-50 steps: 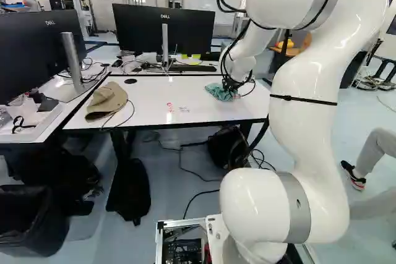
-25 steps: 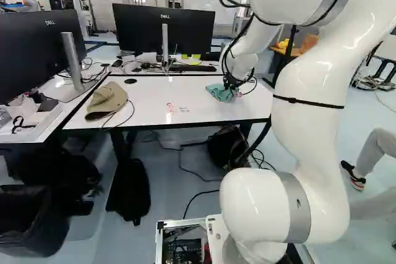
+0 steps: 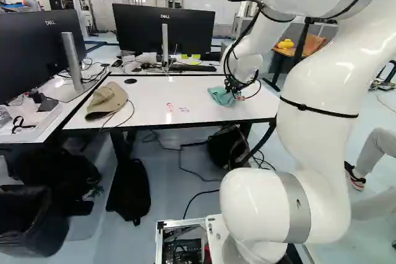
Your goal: Clean the table with the green towel
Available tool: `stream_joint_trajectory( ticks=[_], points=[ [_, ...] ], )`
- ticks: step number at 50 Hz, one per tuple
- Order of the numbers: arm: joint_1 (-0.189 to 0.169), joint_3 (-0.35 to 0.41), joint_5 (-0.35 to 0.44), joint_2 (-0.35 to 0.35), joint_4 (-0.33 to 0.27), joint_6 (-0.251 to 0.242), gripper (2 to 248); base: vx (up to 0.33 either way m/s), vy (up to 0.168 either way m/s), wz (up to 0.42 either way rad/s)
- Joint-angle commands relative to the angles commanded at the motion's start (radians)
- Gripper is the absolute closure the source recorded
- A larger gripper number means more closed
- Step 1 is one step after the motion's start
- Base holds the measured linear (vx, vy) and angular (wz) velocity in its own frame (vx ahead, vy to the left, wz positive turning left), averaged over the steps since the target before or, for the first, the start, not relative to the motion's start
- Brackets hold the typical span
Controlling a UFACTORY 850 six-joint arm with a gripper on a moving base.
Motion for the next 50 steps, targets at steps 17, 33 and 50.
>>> stream_joint_trajectory(
  ticks=[17,33,50],
  points=[
    [-0.005,0.090,0.000,0.079,0.000,0.000,200,0.000,0.000,0.000],
    [-0.010,0.130,0.000,0.115,0.000,0.000,200,0.000,0.000,0.000],
    [-0.006,0.125,0.000,0.120,0.000,0.000,200,0.000,0.000,0.000]
  ],
)
